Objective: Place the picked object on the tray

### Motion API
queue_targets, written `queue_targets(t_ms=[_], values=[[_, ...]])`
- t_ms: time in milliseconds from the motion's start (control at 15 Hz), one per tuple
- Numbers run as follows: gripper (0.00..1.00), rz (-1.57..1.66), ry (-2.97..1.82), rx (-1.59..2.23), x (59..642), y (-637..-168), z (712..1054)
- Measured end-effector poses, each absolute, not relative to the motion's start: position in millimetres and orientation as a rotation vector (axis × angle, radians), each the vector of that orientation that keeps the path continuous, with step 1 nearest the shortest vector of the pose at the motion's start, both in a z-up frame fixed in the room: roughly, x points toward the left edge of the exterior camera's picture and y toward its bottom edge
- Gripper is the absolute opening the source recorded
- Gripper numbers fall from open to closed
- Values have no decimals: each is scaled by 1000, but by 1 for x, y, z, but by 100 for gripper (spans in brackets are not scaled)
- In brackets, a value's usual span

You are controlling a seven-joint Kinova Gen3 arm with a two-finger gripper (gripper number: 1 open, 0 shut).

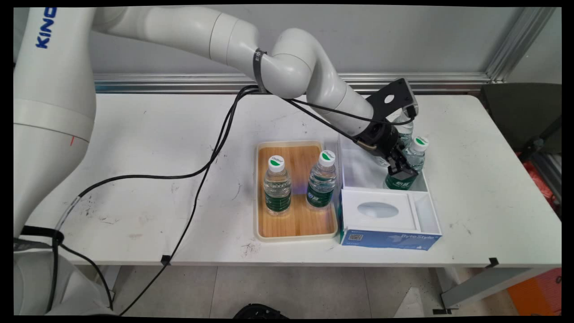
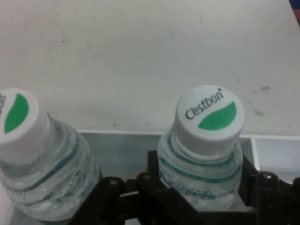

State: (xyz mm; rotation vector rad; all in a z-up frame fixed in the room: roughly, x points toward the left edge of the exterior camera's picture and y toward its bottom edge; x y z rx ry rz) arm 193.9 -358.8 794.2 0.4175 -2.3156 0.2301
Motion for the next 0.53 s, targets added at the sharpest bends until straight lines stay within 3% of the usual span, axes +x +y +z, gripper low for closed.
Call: queue_targets(t_ms=[533], values=[[0, 238, -2286, 401, 195, -361, 829]])
